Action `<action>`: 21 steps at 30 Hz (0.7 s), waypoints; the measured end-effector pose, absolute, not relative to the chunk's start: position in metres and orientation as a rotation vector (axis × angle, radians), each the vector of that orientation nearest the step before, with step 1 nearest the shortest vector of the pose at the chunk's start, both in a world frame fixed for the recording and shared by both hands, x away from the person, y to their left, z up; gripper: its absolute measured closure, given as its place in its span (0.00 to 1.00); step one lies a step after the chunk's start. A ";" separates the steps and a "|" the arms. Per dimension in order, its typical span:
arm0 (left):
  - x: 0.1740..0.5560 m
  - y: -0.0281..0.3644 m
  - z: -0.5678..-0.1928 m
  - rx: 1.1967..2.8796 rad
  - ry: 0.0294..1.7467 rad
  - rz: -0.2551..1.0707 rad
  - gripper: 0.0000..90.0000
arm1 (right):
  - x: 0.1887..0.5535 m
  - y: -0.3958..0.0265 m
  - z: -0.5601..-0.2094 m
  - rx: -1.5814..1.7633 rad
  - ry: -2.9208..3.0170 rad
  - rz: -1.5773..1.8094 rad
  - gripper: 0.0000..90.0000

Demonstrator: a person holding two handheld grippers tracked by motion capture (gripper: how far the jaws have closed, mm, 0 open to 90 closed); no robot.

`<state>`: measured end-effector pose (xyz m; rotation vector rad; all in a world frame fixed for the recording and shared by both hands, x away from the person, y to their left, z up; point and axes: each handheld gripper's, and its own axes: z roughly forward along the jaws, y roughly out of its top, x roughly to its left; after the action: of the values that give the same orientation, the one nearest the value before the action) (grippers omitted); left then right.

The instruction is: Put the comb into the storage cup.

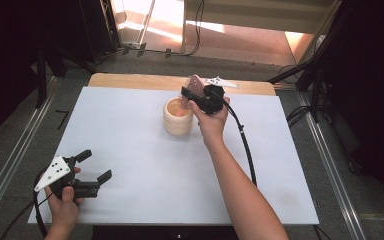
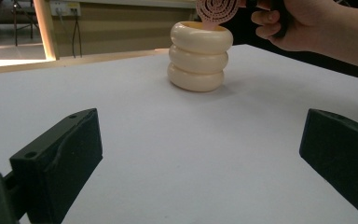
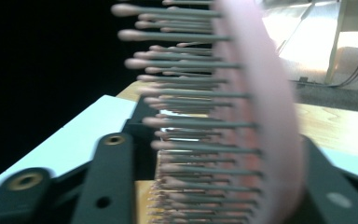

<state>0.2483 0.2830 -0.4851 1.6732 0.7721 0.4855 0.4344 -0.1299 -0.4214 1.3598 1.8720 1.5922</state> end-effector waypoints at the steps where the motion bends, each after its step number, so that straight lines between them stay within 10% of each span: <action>1: 0.248 0.283 -0.485 1.672 0.773 0.486 0.00 | 0.435 -0.131 -0.422 1.366 1.869 1.590 0.54; 21: 0.249 0.283 -0.486 1.672 0.776 0.483 0.00 | 0.427 -0.150 -0.428 1.301 1.902 1.573 0.19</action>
<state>0.2487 0.2826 -0.4856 1.6717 0.7756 0.4833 0.4274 -0.1500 -0.4283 1.3006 1.9018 1.5728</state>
